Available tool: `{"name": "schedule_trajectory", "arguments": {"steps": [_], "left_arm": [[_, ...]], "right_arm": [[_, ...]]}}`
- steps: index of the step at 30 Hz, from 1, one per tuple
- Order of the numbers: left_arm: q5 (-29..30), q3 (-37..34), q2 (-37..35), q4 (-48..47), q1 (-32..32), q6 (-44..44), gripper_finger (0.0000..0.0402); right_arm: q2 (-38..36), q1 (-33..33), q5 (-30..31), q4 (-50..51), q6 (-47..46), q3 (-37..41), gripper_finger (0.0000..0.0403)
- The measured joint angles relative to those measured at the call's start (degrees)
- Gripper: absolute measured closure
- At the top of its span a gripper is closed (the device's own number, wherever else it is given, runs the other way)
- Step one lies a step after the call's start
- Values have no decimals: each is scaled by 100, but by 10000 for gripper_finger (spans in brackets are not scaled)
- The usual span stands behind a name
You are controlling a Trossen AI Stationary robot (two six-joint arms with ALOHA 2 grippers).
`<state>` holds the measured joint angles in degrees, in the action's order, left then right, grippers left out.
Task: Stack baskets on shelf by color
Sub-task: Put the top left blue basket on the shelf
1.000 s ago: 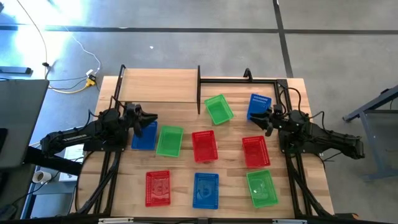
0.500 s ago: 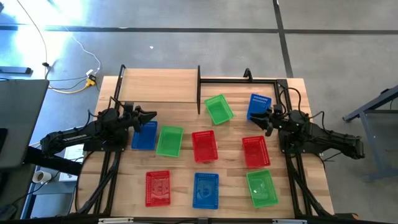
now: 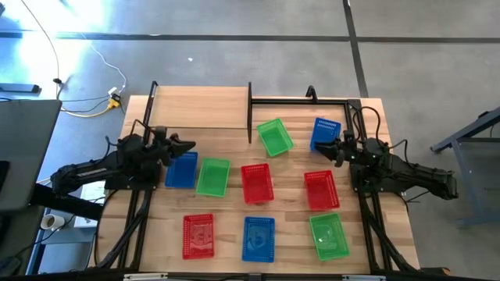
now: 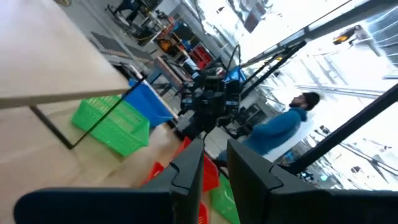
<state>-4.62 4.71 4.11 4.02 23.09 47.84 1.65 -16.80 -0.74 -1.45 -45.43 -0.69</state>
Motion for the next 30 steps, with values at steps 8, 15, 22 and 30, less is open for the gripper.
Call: {"name": "schedule_trajectory", "arguments": {"steps": [8, 15, 22, 30], "left_arm": [[314, 839, 474, -1095, 0, -94, 339], [384, 1663, 1322, -1692, 0, -3, 339], [384, 2833, 2167, -2630, 0, -1, 339], [544, 4159, 2892, -3855, 0, 102, 339]], "right_arm": [[0, 0, 126, -9, -20, 0, 258], [0, -2, 228, -67, -20, 0, 258], [0, 0, 228, -530, -20, 0, 258], [0, 0, 229, -776, -20, 0, 258]]}}
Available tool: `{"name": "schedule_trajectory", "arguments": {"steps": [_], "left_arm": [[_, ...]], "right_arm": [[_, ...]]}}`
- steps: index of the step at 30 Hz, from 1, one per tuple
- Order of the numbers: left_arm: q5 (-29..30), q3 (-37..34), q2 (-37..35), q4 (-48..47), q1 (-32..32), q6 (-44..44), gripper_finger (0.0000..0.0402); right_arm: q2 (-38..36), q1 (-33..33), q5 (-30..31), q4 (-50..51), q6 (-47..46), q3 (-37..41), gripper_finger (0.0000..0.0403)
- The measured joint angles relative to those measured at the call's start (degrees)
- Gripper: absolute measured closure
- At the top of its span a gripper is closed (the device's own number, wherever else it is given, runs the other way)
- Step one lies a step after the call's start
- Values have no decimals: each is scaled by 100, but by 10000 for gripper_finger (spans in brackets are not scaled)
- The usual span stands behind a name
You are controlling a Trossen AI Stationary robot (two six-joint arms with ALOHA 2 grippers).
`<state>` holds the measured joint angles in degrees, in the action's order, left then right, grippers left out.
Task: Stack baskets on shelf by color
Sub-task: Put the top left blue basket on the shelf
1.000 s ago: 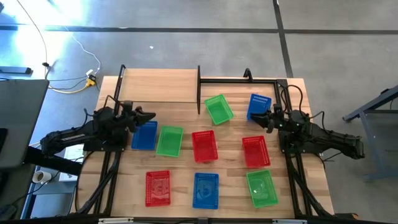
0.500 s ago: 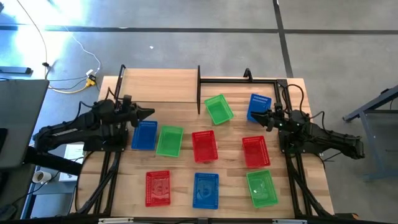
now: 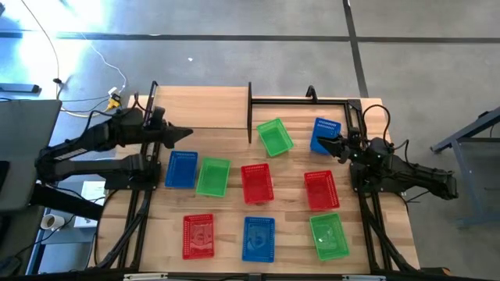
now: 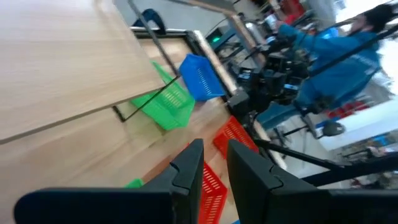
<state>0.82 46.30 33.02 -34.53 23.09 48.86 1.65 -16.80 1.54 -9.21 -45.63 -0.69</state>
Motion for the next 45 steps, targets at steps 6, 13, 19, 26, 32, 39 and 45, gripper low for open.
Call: {"name": "schedule_trajectory", "arguments": {"steps": [6, 13, 19, 26, 32, 39, 45], "left_arm": [[446, 780, 411, -1249, 0, 5, 339], [691, 1305, 960, -2437, 0, 452, 339], [689, 1305, 1415, -3258, 0, 683, 339], [743, 1305, 1950, -4166, 0, 1039, 339], [622, 1305, 2385, -4531, -60, 1269, 339], [664, 1256, 2893, -4954, -441, 1611, 339], [726, 910, 3013, -5104, -716, 1803, 339]], "right_arm": [[0, 0, 2, 0, 66, 0, 258], [0, 0, -4, 2, 46, 0, 258], [0, 0, -9, 2, -12, 0, 258], [0, 0, -24, 4, -60, 0, 258], [0, 0, -69, 7, -65, 0, 258], [0, 2, -94, 7, -45, 0, 258], [0, 1, -94, 7, -44, 0, 258]]}}
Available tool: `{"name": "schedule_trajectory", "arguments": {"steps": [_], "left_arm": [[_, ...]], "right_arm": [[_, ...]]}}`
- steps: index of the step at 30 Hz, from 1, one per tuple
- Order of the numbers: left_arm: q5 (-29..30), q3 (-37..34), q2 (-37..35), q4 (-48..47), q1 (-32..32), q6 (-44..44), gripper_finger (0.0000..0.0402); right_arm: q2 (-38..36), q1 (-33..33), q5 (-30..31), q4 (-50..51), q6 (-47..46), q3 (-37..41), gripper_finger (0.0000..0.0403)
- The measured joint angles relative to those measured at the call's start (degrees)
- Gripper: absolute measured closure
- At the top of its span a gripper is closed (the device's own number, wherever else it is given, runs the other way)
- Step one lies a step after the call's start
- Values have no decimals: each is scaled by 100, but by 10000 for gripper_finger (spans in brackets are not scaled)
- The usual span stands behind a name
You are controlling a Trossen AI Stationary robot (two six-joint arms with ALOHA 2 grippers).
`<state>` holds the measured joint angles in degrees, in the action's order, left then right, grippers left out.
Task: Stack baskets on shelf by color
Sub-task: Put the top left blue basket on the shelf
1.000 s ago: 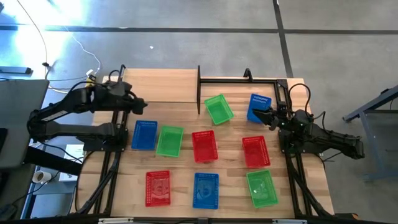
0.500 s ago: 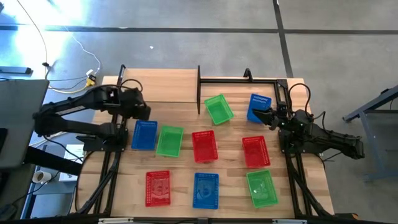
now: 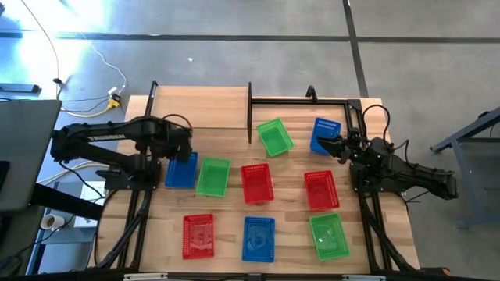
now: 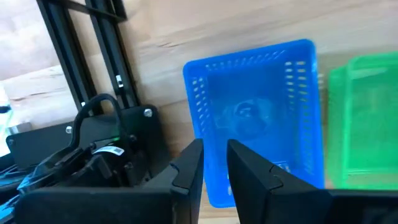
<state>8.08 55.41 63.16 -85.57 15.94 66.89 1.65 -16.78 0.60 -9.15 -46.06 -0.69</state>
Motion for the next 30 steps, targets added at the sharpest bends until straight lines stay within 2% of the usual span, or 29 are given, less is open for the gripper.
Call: {"name": "schedule_trajectory", "arguments": {"steps": [7, 16, 26, 30], "left_arm": [[2, -338, -15, 3, -36, -9, 339], [88, -513, -17, 265, 29, -461, 333], [207, -518, -17, 269, 29, -277, 268], [271, -786, -17, 269, 31, -34, 249]], "right_arm": [[0, -1, 0, 2, 0, 0, 258], [0, -1, 0, 2, 0, 0, 258], [0, 1, -28, 2, 0, 0, 258], [0, 0, -37, 2, -1, 0, 258]]}}
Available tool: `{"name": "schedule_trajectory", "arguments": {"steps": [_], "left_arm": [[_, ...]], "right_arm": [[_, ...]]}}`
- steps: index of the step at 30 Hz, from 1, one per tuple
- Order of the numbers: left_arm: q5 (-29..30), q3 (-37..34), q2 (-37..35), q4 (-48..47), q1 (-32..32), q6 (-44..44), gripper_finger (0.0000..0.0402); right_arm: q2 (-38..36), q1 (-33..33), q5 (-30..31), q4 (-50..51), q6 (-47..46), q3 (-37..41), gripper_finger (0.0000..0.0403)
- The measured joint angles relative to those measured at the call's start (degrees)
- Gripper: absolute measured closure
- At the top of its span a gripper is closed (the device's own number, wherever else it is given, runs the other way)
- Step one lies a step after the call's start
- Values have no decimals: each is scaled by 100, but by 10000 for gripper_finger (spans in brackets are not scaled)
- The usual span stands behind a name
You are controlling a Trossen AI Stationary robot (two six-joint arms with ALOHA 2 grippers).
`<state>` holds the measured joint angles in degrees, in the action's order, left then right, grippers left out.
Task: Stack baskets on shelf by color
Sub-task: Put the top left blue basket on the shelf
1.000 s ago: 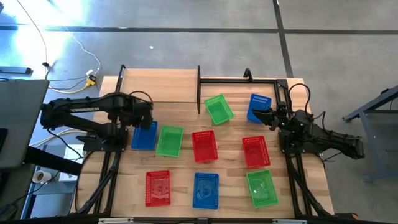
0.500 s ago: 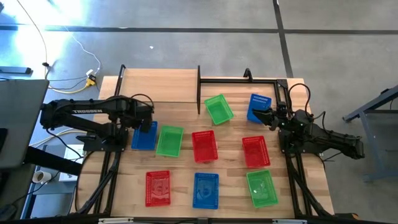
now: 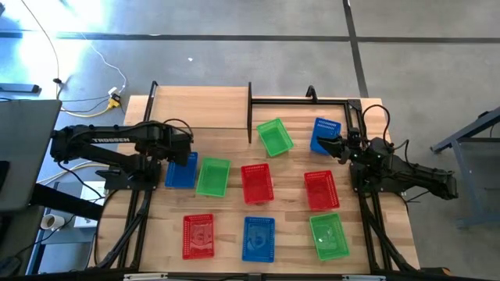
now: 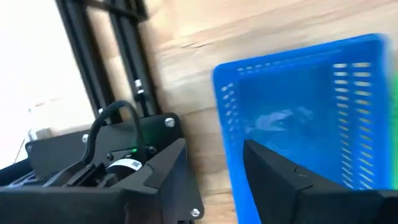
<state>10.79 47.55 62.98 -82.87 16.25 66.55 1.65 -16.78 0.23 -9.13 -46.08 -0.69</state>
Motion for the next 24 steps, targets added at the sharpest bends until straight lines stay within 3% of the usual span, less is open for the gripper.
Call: {"name": "schedule_trajectory", "arguments": {"steps": [6, 24], "left_arm": [[-126, -332, 13, 521, -2, 228, 248], [-89, -369, 211, 638, 0, 227, 254]], "right_arm": [[0, -1, -2, 0, -6, 0, 258], [0, 1, -2, 0, -14, 0, 258]]}}
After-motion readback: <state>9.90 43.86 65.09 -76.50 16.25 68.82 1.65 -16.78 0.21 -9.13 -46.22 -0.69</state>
